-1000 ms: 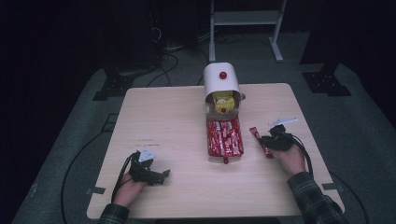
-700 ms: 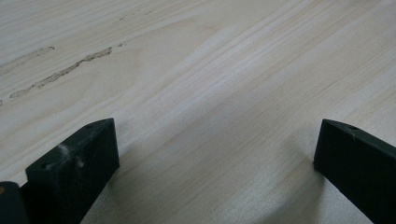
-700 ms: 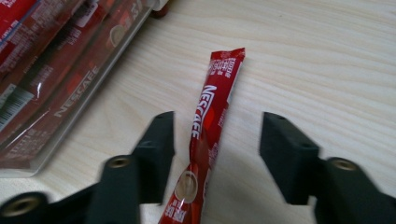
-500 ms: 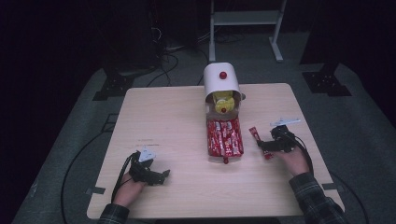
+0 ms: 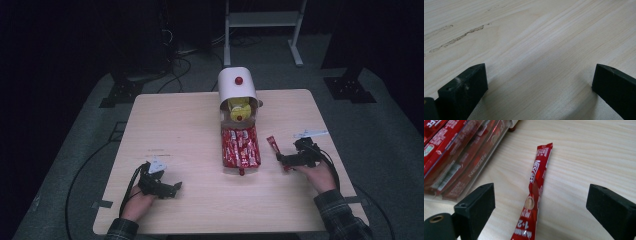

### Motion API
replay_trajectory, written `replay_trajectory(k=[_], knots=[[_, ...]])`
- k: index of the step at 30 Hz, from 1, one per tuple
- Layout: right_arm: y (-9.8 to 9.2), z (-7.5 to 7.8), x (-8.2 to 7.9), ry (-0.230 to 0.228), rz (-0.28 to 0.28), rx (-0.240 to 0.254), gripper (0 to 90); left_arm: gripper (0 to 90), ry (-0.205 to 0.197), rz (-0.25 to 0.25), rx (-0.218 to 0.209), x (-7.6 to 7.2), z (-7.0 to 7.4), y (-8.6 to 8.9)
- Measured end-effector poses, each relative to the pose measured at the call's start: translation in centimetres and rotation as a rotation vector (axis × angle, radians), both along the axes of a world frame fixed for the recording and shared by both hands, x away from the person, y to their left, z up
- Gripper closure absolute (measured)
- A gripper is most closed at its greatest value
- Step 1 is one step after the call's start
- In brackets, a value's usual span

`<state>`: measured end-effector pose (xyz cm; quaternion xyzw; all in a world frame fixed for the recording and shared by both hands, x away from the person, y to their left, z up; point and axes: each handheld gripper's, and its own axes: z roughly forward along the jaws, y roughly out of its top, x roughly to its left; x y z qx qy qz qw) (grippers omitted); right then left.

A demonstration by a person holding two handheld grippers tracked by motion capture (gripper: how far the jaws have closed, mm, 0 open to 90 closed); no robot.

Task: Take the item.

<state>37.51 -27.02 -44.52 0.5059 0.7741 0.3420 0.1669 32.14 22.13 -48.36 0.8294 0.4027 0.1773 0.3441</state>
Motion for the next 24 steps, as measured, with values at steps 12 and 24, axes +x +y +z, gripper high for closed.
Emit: replay_trajectory(k=[12,24], knots=[[-0.6,-0.2,-1.7,-0.007,0.011,-0.013,2.7,0.0,0.0,0.0,0.0,0.0,0.0,0.0],[-2.2,-0.8,-3.2,-0.039,-0.005,-0.022,2.0,0.0,-0.001,0.003,-0.005,0.0,0.0,0.0]])
